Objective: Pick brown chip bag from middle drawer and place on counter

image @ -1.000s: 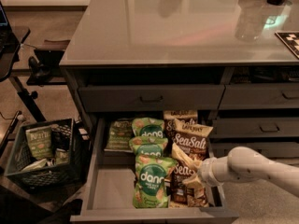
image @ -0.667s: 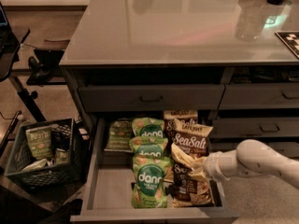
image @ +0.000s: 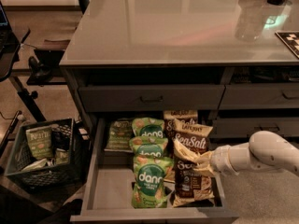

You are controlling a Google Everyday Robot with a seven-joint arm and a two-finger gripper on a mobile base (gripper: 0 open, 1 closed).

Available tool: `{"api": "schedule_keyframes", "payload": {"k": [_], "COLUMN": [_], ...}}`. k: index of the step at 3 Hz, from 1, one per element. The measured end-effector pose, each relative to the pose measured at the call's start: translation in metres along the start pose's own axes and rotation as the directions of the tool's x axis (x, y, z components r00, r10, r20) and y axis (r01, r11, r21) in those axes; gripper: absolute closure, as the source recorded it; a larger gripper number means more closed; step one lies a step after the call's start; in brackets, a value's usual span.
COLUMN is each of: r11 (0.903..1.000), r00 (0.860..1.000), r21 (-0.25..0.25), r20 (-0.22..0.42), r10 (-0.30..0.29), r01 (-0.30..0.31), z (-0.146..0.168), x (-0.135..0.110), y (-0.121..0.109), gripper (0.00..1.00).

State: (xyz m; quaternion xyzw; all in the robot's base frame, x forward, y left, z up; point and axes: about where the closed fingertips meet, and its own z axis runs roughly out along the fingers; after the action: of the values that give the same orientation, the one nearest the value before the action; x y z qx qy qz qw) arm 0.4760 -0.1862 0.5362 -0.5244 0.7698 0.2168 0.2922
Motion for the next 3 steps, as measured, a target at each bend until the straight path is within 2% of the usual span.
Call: {"api": "schedule_keyframes", "payload": {"k": [1,2,3], "r11": [1.0000,0.9996,0.9973], "r00": [1.000,0.998,0.993], "r21": [-0.007,-0.016,-0.034], "r20": [0.021,0.059,0.102], "r10": [-0.003,-0.024,-0.062], "r01": [0.003,0.025,0.066], "z": [-0.034,-0.080,-0.110], "x": [-0.014,-0.040,-0.069], "y": [-0.007,-0.020,-0.028], "gripper": [1.00,1.00,1.00]}}
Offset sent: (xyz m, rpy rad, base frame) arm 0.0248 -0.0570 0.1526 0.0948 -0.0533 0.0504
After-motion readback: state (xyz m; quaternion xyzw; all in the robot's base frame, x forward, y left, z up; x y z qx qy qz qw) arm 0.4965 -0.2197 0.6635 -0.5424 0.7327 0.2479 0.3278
